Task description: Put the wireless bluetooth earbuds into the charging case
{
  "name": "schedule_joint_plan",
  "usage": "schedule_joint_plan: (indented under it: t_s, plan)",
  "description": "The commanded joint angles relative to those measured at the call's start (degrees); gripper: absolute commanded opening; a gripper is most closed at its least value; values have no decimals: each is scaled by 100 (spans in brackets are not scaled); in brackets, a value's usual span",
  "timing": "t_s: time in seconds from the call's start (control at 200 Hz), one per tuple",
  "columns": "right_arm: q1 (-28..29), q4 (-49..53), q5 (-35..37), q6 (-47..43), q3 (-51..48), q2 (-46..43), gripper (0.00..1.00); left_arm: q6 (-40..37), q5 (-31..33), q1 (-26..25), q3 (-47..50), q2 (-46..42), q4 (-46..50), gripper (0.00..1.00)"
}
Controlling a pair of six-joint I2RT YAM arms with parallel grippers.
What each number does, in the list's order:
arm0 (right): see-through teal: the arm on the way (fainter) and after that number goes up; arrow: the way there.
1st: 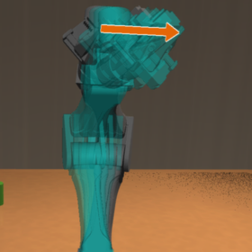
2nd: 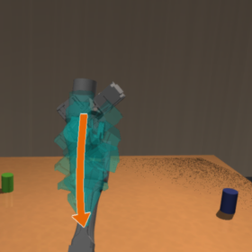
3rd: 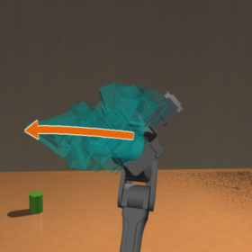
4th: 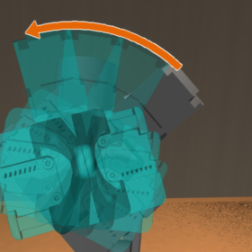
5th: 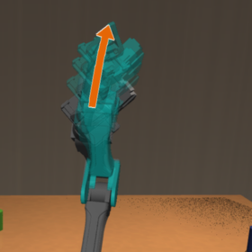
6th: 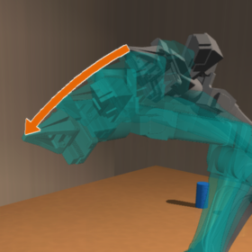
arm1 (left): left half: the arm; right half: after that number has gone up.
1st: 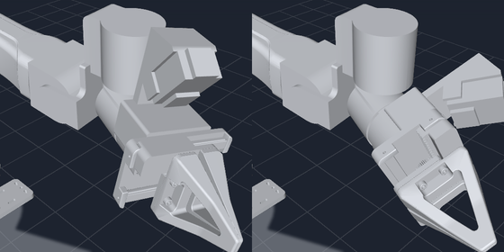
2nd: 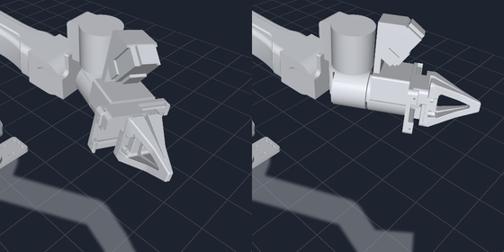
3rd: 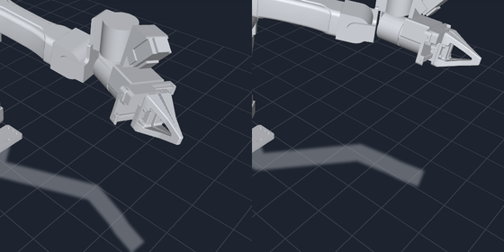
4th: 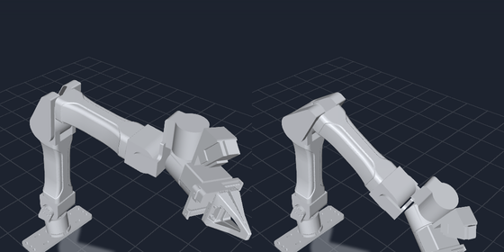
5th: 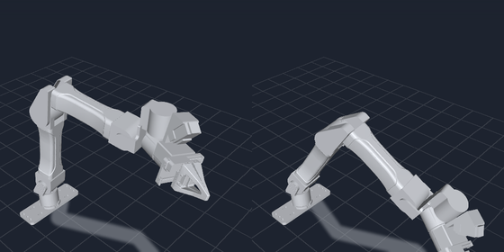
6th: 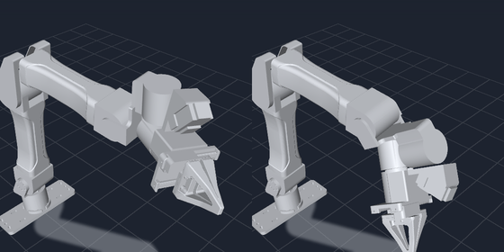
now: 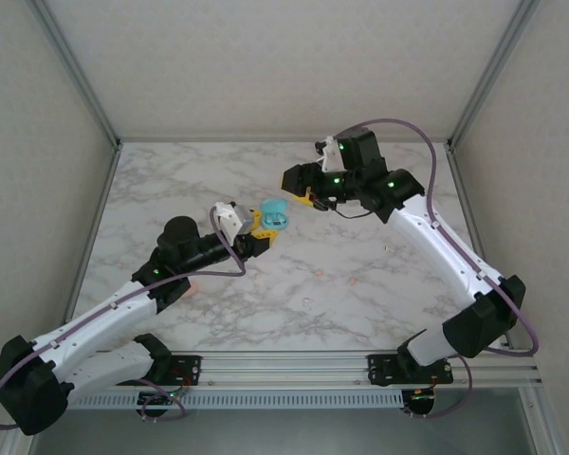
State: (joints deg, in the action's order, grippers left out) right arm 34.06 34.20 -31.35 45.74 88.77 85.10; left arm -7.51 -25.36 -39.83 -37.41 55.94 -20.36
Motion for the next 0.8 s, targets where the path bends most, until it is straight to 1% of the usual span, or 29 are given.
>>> schedule_joint_plan:
  t_s: [0.0, 0.195, 0.4, 0.536, 0.611, 0.706, 0.796]
  plan:
    - [111, 263, -366, -252, 272, 124, 57, 75, -4, -60, -135, 36, -207, 29]
    - [194, 362, -599, -438, 81, 50, 55, 86, 52, -67, -170, 120, -335, 29]
    - [195, 129, -468, -419, -385, -456, 54, 108, 144, -66, -162, 128, -425, 29]
    - [190, 60, -495, -391, -591, -691, 56, 134, 145, -66, -179, 112, -458, 29]
    - [150, -382, -690, -191, -857, -851, 57, 154, 121, -68, -179, 104, -491, 29]
    - [56, -1068, -947, 321, -1274, -1045, 60, 221, 119, -68, -179, 104, -594, 29]
    - [3, -1358, -1213, 540, -1469, -1100, 61, 308, 119, -67, -203, 109, -737, 29]
